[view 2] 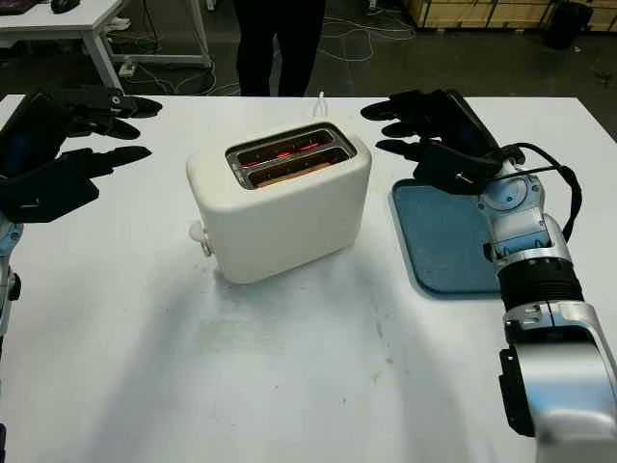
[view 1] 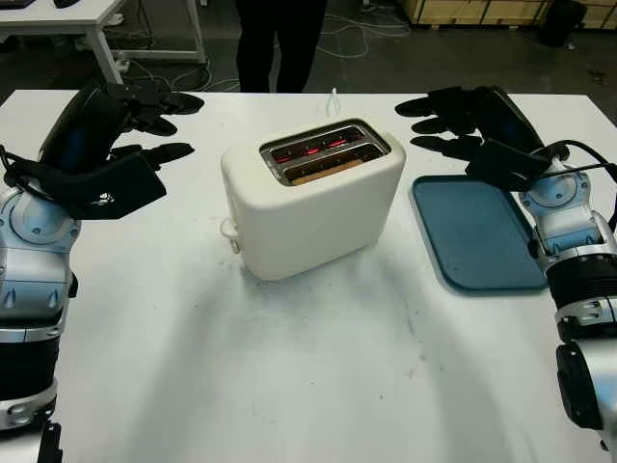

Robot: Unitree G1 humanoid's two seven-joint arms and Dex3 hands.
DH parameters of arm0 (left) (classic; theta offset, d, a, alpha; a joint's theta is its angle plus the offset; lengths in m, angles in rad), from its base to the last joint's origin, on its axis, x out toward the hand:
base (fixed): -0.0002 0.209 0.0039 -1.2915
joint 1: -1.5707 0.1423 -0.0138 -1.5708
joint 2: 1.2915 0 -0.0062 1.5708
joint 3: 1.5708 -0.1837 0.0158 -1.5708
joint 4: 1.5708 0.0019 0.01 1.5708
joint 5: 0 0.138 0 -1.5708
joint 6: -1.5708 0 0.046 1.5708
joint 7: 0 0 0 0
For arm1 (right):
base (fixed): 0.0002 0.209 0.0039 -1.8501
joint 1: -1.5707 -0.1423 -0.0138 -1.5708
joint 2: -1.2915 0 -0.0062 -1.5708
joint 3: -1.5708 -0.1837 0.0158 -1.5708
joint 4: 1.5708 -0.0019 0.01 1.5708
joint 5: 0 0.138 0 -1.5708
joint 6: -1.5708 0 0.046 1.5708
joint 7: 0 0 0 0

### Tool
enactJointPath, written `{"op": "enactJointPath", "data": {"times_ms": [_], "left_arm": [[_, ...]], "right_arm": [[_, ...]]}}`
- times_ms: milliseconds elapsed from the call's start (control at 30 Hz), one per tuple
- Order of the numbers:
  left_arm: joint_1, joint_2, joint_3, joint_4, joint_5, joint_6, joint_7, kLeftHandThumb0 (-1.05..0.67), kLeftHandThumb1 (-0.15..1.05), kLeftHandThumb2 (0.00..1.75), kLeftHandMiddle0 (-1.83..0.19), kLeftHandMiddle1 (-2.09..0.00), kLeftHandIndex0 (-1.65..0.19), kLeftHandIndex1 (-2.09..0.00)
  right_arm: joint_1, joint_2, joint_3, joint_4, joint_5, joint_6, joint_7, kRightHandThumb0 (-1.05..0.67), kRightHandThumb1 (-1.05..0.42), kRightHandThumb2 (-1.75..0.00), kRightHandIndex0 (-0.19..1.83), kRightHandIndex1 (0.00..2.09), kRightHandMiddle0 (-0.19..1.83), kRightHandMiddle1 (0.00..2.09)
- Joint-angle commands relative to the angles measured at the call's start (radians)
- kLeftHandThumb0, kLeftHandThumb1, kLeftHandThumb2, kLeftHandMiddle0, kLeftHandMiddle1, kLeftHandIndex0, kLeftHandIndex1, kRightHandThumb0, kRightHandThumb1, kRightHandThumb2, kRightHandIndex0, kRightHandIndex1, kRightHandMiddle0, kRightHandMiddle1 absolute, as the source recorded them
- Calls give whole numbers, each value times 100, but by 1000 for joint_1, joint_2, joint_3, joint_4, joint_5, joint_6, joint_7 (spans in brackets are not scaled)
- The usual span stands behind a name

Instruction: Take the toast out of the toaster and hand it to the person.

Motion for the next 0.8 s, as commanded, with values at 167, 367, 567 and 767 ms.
{"op": "enactJointPath", "data": {"times_ms": [167,367,567,767], "left_arm": [[6,5,1,4,-6,-15,1,-35,87,0,-72,-51,-83,-4],[1,2,1,1,-10,-1,-4,-35,87,0,-72,-51,-83,-4],[-4,7,-4,-5,-3,14,-7,-37,87,0,-71,-50,-82,-3],[-6,7,-4,3,-5,0,-3,-36,87,0,-72,-50,-83,-4]], "right_arm": [[-18,-13,2,-11,-10,-23,-6,-28,-92,-3,92,0,85,0],[-18,-11,-1,-19,-2,-16,3,-30,-92,-3,93,1,85,0],[-22,-14,4,-10,-16,-38,-10,-31,-92,-3,94,1,86,1],[-21,-8,-4,-8,1,-42,-1,-30,-92,-2,95,2,86,1]]}}
